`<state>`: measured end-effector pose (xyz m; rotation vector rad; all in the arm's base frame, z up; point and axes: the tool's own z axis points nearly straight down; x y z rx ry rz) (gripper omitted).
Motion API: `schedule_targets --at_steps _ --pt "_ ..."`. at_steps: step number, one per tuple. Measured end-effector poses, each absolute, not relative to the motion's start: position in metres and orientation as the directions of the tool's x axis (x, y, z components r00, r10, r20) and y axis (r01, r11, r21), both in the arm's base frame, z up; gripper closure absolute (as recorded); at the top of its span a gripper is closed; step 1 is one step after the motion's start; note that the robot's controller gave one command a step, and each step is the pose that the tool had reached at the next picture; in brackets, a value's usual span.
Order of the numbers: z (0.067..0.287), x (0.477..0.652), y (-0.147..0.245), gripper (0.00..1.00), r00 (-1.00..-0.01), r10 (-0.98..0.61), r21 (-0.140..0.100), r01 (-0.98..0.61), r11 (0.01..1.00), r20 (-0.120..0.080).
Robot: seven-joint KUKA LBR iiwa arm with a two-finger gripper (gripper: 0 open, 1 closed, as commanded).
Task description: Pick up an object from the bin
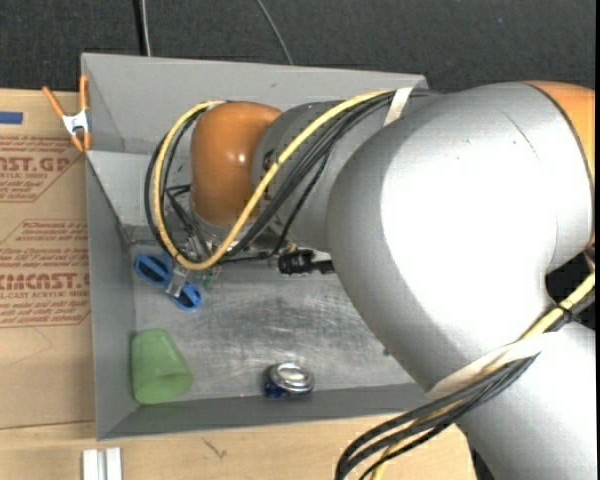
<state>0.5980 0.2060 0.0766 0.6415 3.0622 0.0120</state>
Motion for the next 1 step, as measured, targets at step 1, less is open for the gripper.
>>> schedule_targets --at_steps 1 --pt "0.2034 0.5630 0.1941 1.00 -0.918 0.396 0.005 0.396 0.918 -0.005"
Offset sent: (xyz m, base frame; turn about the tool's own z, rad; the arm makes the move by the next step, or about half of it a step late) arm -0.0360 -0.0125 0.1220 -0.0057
